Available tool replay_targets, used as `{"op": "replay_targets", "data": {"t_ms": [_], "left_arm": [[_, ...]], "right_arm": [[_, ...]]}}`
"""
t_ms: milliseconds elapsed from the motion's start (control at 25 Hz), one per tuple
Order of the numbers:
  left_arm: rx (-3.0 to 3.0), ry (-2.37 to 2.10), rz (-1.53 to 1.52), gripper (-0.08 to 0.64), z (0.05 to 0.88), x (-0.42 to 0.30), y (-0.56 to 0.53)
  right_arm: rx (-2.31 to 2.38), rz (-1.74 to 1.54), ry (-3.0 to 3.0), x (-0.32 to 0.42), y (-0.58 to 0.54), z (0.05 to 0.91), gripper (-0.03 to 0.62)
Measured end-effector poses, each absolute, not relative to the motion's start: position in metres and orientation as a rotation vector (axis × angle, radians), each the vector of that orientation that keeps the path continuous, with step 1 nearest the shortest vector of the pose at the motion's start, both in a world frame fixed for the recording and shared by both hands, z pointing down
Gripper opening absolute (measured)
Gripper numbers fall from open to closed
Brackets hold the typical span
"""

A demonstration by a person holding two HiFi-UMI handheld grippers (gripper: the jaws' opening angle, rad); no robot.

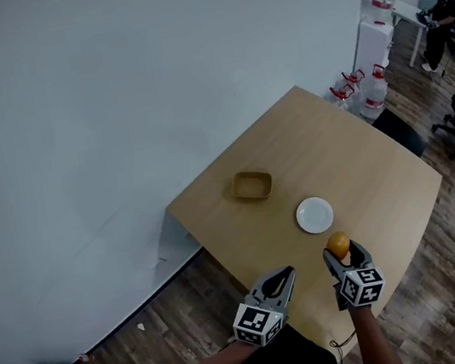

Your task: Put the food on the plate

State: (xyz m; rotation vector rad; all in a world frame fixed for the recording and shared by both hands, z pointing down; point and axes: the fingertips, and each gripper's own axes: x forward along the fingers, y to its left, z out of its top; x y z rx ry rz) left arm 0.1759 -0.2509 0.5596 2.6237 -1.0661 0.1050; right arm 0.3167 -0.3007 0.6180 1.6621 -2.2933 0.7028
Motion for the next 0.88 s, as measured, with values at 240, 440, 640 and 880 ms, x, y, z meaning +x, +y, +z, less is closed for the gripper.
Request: {"op": "replay_targets", "data": {"t_ms": [240, 440, 640, 880], "left_arm": [[2.593, -1.107, 0.049, 0.015, 0.567, 0.186, -0.262], [2.572, -1.156, 0.053, 0.015, 0.574, 0.189, -0.264], [2.549, -1.198, 0.085, 0.015, 0.59, 0.188, -0.269], [2.475, -1.276, 0.052, 0.015, 0.597, 0.173, -0.272]], "right_arm": [[1.565, 0.707, -2.275, 0.317, -0.333, 0.635, 0.376], [1.502, 0.724, -2.227, 0.325, -0.353, 0.664, 0.376], [1.446, 0.778, -2.162, 0.334, -0.377, 0.708, 0.376], [1.418, 0.857, -2.088, 0.335, -0.406, 0.758, 0.376]]}}
